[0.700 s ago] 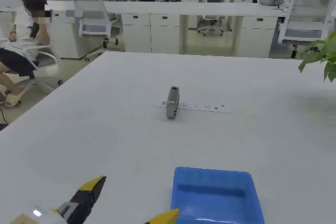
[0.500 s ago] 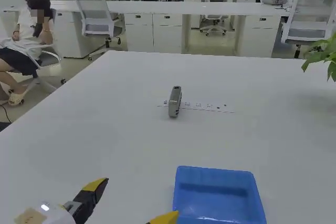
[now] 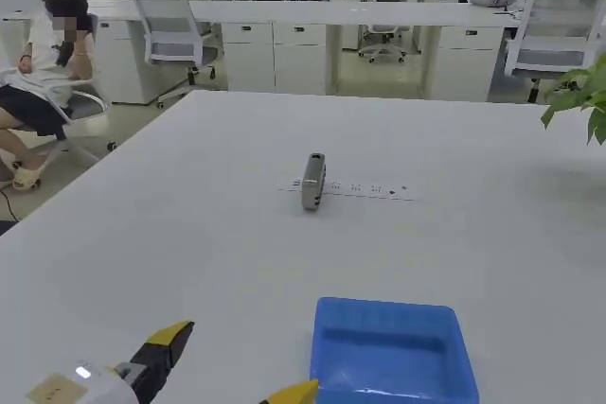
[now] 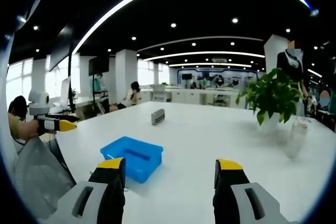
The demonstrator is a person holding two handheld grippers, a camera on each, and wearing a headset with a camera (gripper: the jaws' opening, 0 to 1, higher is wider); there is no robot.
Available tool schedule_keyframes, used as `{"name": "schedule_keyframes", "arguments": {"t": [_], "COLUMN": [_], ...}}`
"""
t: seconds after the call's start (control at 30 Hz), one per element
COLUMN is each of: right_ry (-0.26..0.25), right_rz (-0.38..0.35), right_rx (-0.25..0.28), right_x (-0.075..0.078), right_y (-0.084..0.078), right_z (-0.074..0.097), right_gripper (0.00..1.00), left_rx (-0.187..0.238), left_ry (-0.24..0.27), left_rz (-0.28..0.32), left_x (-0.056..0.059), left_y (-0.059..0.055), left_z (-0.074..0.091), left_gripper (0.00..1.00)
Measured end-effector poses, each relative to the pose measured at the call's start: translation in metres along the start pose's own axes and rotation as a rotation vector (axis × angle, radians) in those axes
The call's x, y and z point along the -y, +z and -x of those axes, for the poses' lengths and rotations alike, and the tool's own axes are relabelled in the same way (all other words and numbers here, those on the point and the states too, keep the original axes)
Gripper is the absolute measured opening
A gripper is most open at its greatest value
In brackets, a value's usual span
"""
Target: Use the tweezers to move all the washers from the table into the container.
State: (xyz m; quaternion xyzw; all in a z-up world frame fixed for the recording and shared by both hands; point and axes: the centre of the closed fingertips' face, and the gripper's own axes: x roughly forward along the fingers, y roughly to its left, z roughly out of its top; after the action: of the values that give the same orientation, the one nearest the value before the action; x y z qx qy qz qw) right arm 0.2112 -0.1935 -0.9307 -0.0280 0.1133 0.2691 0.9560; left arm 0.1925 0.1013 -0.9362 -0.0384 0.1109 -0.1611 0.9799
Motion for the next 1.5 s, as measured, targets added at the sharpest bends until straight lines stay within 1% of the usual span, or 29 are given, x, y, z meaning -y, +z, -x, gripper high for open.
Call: {"name": "schedule_keyframes", "arguments": {"t": [0.9,0.97,1.0,1.1,1.2,1.27,1.37,1.5], "right_ry": [0.002,0.002,0.001,0.001,0.001,0.003,0.008,0.014], "right_rz": [0.005,0.008,0.01,0.01,0.009,0.012,0.019,0.022], "right_rx": [-0.004,-0.008,-0.01,-0.01,-0.013,-0.018,-0.028,-0.035], "right_x": [0.001,0.001,0.001,0.001,0.003,0.003,0.003,0.001], "right_y": [-0.002,-0.003,-0.004,-0.004,-0.006,-0.007,-0.01,-0.01], "right_z": [0.0,0.0,0.0,0.0,0.0,0.0,-0.001,-0.001], "right_gripper": [0.65,0.65,0.65,0.65,0.65,0.65,0.64,0.64], "left_rx": [-0.01,-0.002,0.015,-0.001,0.004,-0.006,-0.005,-0.008], "left_ry": [-0.001,-0.008,-0.014,-0.007,-0.011,-0.01,-0.009,-0.002], "left_rz": [-0.002,0.007,0.018,0.015,0.018,0.014,0.014,0.018], "left_x": [0.0,0.001,0.002,0.0,0.001,0.001,0.001,0.0], "left_y": [-0.002,-0.001,0.002,-0.001,0.0,-0.002,-0.002,-0.002], "left_z": [0.0,0.001,0.001,0.001,0.0,0.0,0.0,0.0], "left_gripper": [0.79,0.8,0.8,0.79,0.79,0.79,0.79,0.78]}}
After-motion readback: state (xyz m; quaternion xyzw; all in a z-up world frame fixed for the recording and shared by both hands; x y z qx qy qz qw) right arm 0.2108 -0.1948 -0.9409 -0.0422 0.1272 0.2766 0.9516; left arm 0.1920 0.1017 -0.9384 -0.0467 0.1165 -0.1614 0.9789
